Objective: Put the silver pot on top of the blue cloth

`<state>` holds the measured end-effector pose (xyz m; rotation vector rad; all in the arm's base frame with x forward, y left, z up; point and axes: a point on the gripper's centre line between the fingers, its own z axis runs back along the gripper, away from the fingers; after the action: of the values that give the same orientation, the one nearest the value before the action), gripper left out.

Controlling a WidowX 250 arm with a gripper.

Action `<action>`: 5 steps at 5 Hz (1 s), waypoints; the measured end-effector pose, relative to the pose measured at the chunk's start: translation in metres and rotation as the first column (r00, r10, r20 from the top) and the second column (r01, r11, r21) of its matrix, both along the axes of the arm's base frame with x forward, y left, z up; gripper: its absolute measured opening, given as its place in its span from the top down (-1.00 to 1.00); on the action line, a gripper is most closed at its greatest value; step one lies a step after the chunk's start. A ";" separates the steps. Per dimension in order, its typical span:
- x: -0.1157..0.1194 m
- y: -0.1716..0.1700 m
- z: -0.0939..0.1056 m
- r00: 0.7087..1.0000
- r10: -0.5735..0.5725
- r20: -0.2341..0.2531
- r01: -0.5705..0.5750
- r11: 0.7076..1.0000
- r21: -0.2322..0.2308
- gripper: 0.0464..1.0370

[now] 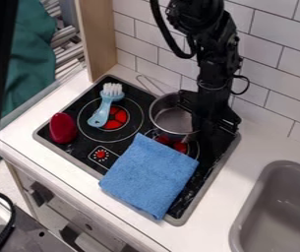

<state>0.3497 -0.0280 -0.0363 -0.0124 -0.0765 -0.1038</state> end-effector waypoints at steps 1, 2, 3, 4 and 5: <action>0.006 0.002 0.014 1.000 0.009 0.017 -0.009 1.000 0.024 0.97; 0.008 -0.001 0.048 0.993 0.092 0.073 -0.097 0.993 0.071 0.97; -0.007 -0.004 0.079 0.971 0.209 0.118 -0.220 0.971 0.090 0.97; -0.048 -0.009 0.089 0.945 0.317 0.086 -0.325 0.940 0.103 0.97; -0.086 -0.009 0.075 0.920 0.391 0.023 -0.392 0.915 0.095 0.97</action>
<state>0.2637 -0.0366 0.0382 0.1015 -0.0761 0.2951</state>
